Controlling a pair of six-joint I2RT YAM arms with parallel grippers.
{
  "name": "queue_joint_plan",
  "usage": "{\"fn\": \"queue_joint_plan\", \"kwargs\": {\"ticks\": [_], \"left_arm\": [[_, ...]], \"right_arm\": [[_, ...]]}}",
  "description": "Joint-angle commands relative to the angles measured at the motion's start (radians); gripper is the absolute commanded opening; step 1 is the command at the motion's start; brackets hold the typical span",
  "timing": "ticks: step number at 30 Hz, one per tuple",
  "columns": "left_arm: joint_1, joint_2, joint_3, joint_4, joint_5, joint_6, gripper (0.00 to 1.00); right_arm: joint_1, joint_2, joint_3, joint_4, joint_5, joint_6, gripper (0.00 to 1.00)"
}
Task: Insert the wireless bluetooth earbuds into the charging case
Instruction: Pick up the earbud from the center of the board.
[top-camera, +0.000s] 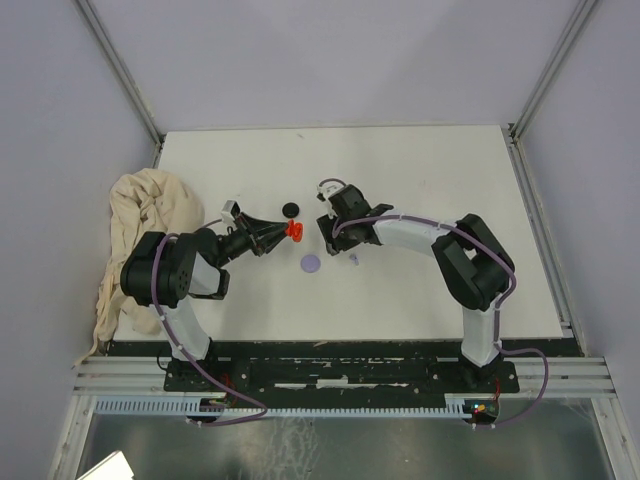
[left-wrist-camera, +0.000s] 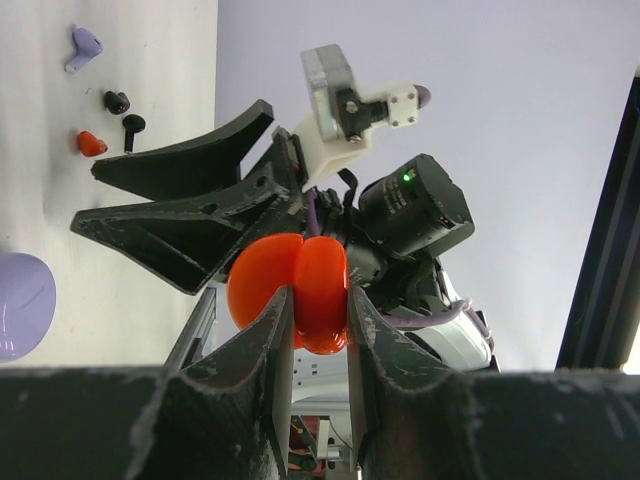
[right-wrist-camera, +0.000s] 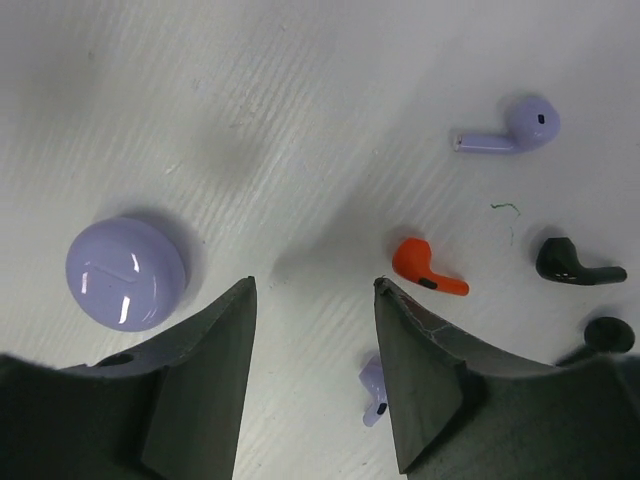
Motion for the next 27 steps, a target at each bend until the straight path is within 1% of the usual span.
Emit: {"fn": "queue_joint_plan", "kwargs": {"ticks": [1,3,6,9,15,19,27], "left_arm": [[0.006,-0.012,0.009,0.135,0.017,0.037,0.03],[0.007,-0.011,0.009,0.136,0.016,0.037,0.03],[0.006,-0.013,0.010,0.135,0.016,0.036,0.03],[0.006,-0.016,0.009,0.135,0.015,0.037,0.03],[0.006,-0.034,0.003,0.134,0.014,0.037,0.03],[0.006,-0.040,-0.001,0.134,0.015,0.037,0.03],[0.006,-0.039,-0.007,0.135,0.013,0.036,0.03]], "right_arm": [[0.002,-0.121,-0.005,0.069,-0.011,-0.047,0.59],[0.003,-0.148,-0.003,0.072,-0.008,-0.063,0.59],[0.002,-0.155,0.036,0.015,0.026,-0.117,0.59],[-0.003,-0.126,0.100,-0.072,0.037,-0.197,0.59],[-0.031,-0.037,0.199,-0.235,-0.025,-0.347,0.60],[-0.046,0.014,0.245,-0.303,-0.055,-0.447,0.60],[-0.067,0.043,0.257,-0.302,-0.082,-0.504,0.60]]}}
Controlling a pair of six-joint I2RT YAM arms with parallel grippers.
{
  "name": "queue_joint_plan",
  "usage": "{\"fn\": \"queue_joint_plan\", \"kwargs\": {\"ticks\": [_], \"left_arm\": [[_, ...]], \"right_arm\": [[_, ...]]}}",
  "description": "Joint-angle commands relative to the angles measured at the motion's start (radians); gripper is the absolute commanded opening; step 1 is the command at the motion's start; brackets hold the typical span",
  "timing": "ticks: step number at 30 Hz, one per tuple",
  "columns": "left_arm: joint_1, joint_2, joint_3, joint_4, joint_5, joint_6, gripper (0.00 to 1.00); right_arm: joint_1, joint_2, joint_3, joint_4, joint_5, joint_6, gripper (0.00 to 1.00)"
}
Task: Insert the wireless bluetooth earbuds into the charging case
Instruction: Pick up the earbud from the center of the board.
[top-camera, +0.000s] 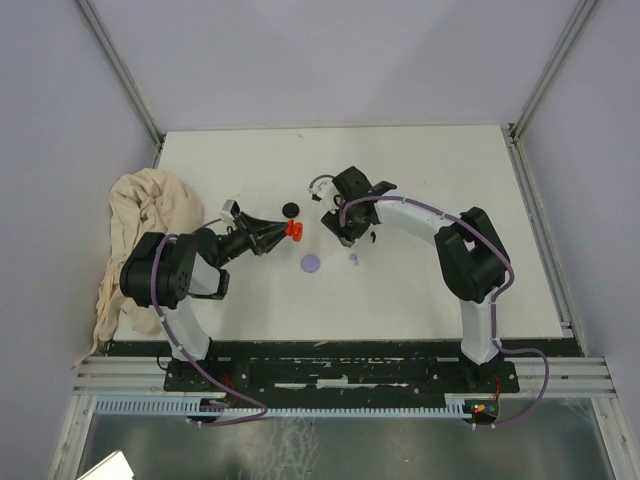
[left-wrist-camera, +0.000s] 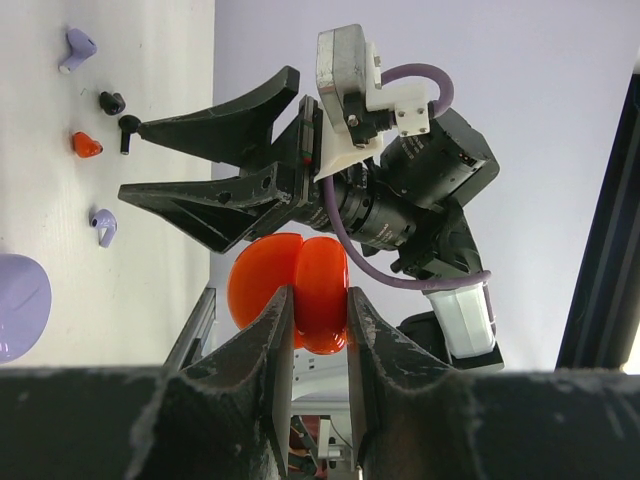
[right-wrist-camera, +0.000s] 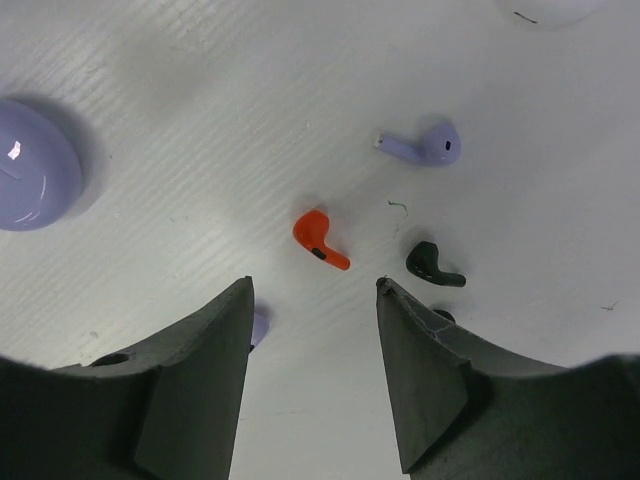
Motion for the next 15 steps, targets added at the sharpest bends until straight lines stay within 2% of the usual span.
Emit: {"fn": "queue_joint_plan", "kwargs": {"ticks": [1,15], "left_arm": [[0.006,-0.032,-0.007,0.135,0.013,0.037,0.03],[0.006,-0.025,-0.007,0.136,0.012,0.036,0.03]], "right_arm": [[-0.009,0.004,0.048,0.003,-0.043,-0.061,0.60],[-0.009,0.070,0.052,0.054,-0.042,-0.064,0.57]]}}
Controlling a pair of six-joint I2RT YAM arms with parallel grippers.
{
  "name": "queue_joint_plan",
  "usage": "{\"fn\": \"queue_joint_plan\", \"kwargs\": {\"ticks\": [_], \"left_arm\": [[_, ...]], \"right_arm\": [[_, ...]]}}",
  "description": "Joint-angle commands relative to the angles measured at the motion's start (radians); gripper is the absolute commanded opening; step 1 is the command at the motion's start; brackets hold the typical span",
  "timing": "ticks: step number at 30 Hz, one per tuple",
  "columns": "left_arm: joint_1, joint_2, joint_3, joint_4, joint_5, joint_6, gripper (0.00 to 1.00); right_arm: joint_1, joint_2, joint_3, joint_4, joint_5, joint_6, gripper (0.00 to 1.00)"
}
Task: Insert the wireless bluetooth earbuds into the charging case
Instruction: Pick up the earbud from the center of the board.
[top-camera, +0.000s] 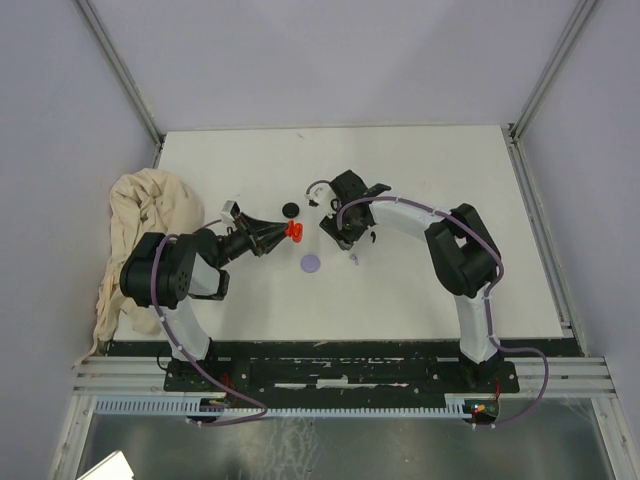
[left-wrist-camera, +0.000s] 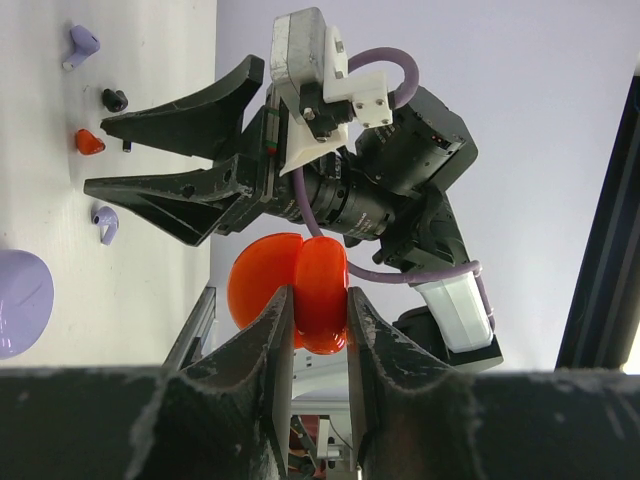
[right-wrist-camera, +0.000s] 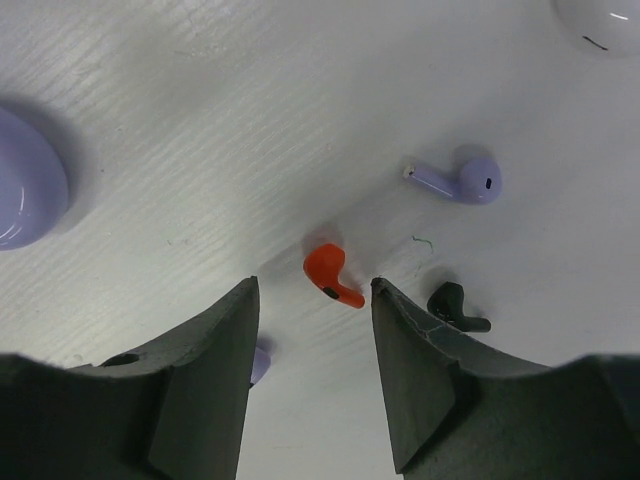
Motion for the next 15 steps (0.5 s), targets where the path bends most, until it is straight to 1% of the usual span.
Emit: {"fn": "queue_joint_plan", "kwargs": {"ticks": [1,9,15], "left_arm": [[0.007,-0.025,-0.002,0.136,0.012,0.037,0.03],[0.006,-0.022,-0.002,0.137,0.012,0.037,0.03],[0.006,-0.024,-0.002,0.136,0.011,0.037,0.03]], "right_arm": [[-0.001,0.009,0.037,0.049,0.005,-0.010,0.56],[-0.002,0.031,0.039,0.064,0.013,-0.012,0.53],[-0.001,0.041,0.040,0.071,0.026,-0.013,0.49]]}}
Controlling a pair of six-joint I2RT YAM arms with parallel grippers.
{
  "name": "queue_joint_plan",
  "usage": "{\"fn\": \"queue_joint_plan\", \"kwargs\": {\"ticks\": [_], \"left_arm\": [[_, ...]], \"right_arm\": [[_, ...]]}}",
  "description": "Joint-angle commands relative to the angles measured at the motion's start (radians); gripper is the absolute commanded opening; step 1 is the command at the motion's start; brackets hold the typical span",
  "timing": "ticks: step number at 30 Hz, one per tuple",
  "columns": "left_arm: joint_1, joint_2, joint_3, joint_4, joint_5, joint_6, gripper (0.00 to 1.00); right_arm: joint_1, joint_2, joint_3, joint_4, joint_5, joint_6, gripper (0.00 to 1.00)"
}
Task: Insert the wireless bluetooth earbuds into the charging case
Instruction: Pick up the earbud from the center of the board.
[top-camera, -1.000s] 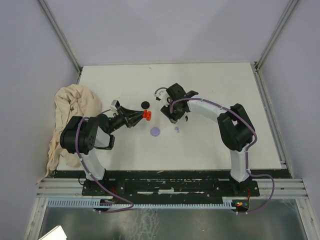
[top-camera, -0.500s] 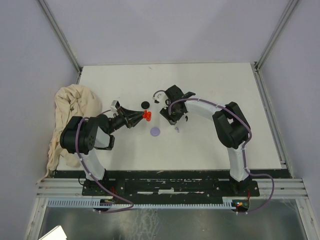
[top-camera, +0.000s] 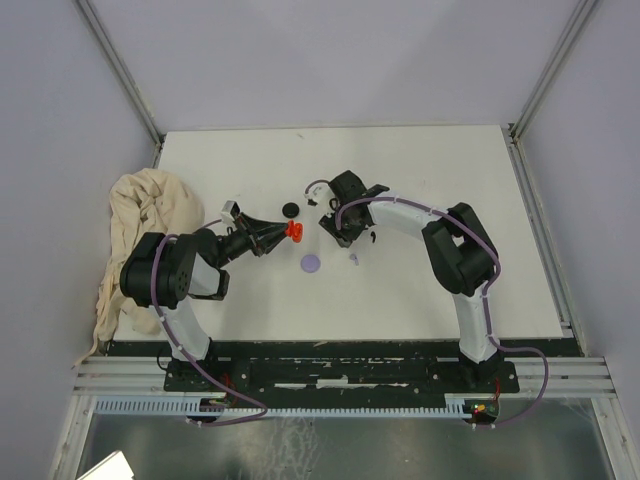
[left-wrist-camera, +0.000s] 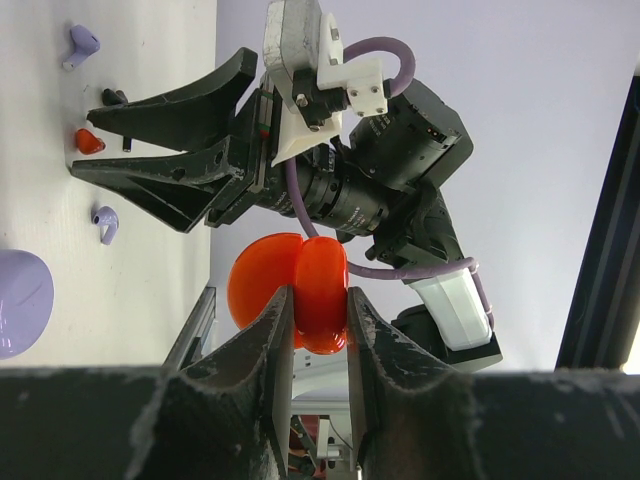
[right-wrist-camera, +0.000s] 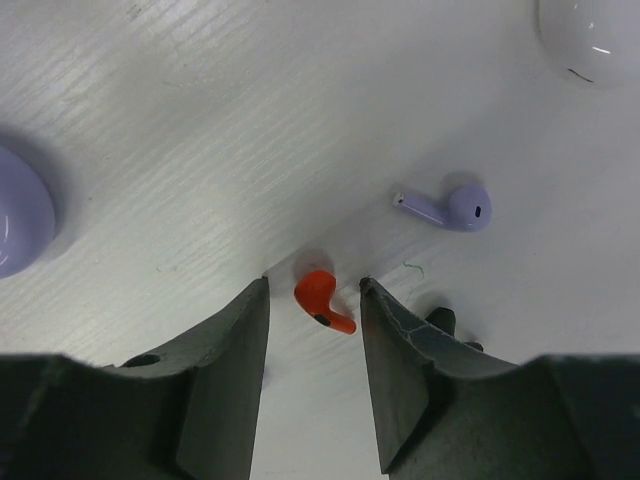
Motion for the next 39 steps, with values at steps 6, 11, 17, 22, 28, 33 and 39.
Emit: {"fn": "queue_joint_plan", "kwargs": {"ticks": [6,11,17,22,28,33,39], "left_arm": [[0.006,-0.024,-0.001,0.135,0.013,0.037,0.03],[0.006,-0.025,0.001,0.136,0.013,0.036,0.03],[0.006,-0.023,0.005,0.136,0.013,0.037,0.03],[0.006,-0.022,0.007,0.136,0.014,0.037,0.03],[0.005,-0.021,0.007,0.135,0.010,0.037,0.03],[-0.015,-0.018,0.009,0.135,0.000,0.036,0.03],[-0.052,-0.007,0.017,0.134,-0.022,0.037,0.03]], "right_arm": [[-0.005,0.015,0.032,0.036,0.027,-0.005,0.44],[-0.009,0.017,0.030,0.040,0.027,0.000,0.37],[-0.020,0.014,0.029,0.053,0.027,0.015,0.22],[-0.029,-0.022,-0.001,0.099,-0.006,0.054,0.12],[-0.046,-0.160,-0.085,0.235,-0.069,0.170,0.05],[-0.051,-0.311,-0.209,0.446,-0.117,0.335,0.04],[-0.051,-0.481,-0.430,0.851,-0.172,0.599,0.03]]}}
